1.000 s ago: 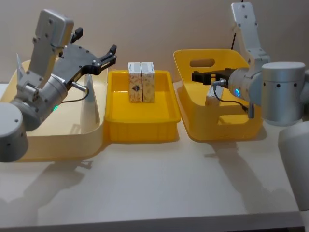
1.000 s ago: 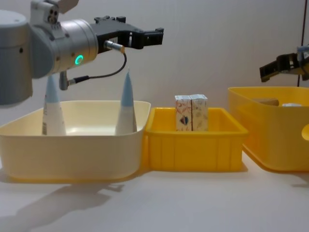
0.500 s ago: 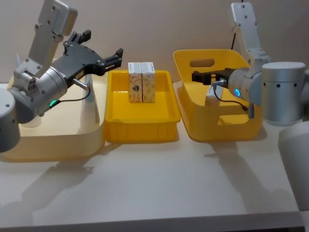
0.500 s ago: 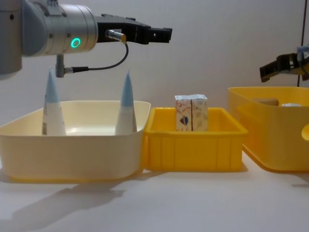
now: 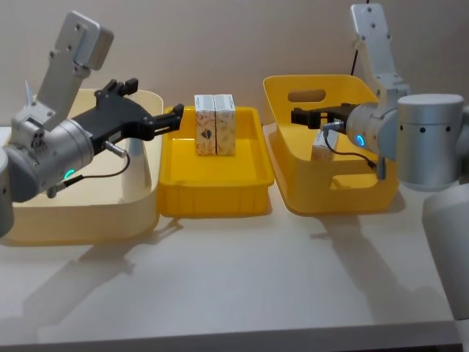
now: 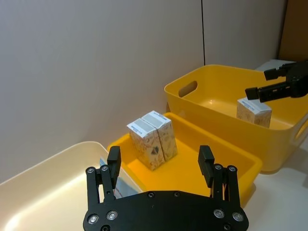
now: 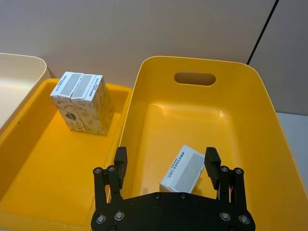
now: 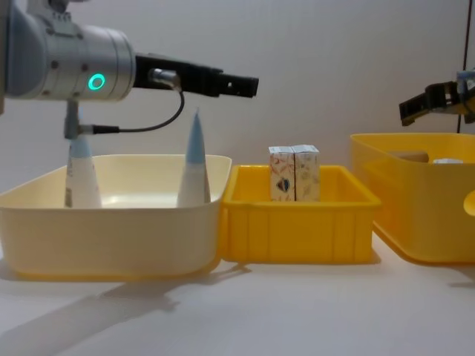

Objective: Bimanual collaborative sorting of washing and personal care products

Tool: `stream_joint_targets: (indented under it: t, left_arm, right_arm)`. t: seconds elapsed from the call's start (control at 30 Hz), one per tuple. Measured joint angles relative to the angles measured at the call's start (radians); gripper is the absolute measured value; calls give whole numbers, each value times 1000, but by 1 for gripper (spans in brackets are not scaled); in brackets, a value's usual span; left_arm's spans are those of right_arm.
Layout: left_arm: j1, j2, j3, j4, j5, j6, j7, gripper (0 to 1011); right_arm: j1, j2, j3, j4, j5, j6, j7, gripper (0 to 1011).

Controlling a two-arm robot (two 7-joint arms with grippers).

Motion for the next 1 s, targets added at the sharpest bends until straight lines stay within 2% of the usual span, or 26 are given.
stream_joint_targets:
  t: [0.5,1.0]
  left_arm:
    - [51,21,-20,-25,-5,48,12,1002]
    - [75,16,-44,2,8,40,34,1002]
  right_arm:
    - [0,0,0,0,0,0,0,1001]
    - [0,0,0,0,0,0,0,1001]
